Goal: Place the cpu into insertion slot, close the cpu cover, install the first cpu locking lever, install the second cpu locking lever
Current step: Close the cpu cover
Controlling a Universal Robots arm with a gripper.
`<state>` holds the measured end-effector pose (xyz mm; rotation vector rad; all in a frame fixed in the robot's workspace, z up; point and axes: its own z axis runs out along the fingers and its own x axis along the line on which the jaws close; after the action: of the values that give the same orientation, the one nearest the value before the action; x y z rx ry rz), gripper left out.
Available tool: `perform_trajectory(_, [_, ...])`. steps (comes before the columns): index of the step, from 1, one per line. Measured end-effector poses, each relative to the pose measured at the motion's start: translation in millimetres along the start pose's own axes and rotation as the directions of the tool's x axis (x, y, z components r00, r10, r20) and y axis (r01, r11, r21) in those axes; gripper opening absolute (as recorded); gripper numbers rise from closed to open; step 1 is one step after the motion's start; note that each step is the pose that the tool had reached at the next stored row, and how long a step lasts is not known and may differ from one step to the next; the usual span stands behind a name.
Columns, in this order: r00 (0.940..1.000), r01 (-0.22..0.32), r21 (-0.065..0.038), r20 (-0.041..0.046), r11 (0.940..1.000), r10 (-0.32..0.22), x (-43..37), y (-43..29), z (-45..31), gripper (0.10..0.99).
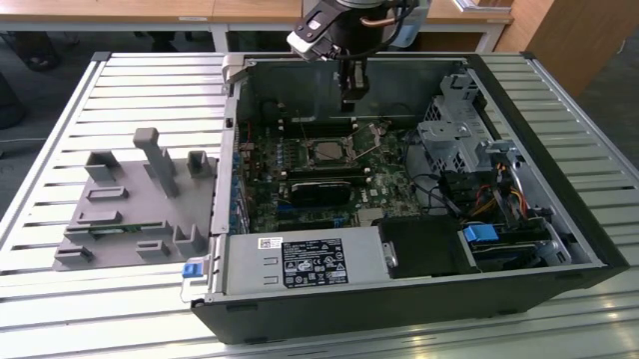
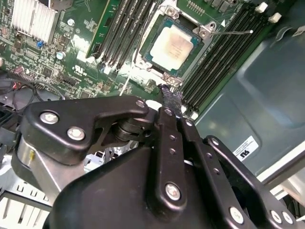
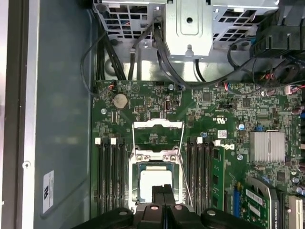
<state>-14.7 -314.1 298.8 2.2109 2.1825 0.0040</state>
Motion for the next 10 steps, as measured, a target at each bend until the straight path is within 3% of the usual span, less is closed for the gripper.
perform_trajectory(6, [1.0000, 0.000, 0.000, -0.0001, 1.0000, 0.000, -0.4, 1.0, 5.5, 0.106])
perform_trajectory(10, [1.0000, 0.000, 0.000, -0.0001, 1.0000, 0.000, -0.3, 6.9, 6.9, 0.106])
